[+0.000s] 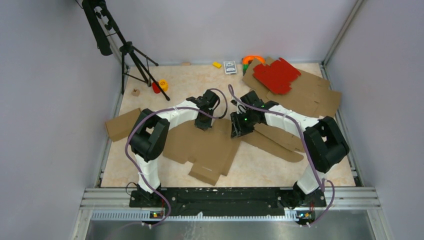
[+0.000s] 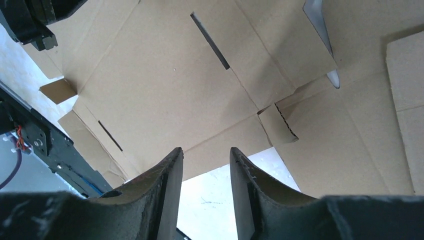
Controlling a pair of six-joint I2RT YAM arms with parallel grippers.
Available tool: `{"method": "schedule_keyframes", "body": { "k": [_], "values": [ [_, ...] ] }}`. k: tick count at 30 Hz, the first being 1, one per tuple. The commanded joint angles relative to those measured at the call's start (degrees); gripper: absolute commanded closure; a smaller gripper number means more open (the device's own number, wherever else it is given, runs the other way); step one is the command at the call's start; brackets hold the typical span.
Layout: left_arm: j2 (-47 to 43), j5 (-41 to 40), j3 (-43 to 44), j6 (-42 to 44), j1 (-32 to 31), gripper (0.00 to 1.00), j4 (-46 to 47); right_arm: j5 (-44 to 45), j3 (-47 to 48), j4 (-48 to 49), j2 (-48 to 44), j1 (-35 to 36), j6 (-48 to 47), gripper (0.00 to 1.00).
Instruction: Fold the paper box
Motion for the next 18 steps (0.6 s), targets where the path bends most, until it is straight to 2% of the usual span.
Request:
{"method": "schedule_keyframes", "body": {
  "k": [1, 3, 5, 7, 9, 13, 18],
  "values": [
    [2.03, 0.93, -1.30, -0.39, -0.30, 1.00, -0.87, 0.19, 0.46, 2.29, -0.73, 0.00, 0.33, 0.58],
    [2.13, 0.93, -1.08, -0.30, -0.35, 1.00, -1.03, 2.64, 1.86, 1.49, -1.66, -0.13, 0.20, 0.57],
    [2.10, 1.10, -1.08, -0.30, -0.31, 1.00, -0.98, 6.06, 3.38, 0.29, -2.48, -0.53, -0.02, 0.62],
    [2.06, 1.11, -1.18, -0.36, -0.30, 1.00, -0.97, 9.27, 4.54, -0.25, -2.95, -1.42, 0.15, 0.73],
    [1.97, 1.07, -1.25, -0.39, -0.35, 1.00, -0.97, 12.14, 5.39, -0.46, -3.20, -2.61, 0.32, 0.98],
    [1.85, 1.01, -1.24, -0.39, -0.31, 1.00, -0.88, 19.68, 7.05, -0.81, -2.01, -3.06, -0.31, 1.00],
    [2.29, 1.07, -1.11, -0.30, -0.33, 1.00, -0.77, 20.23, 8.52, -0.94, 2.26, -2.96, -1.02, 1.00]
  ]
}}
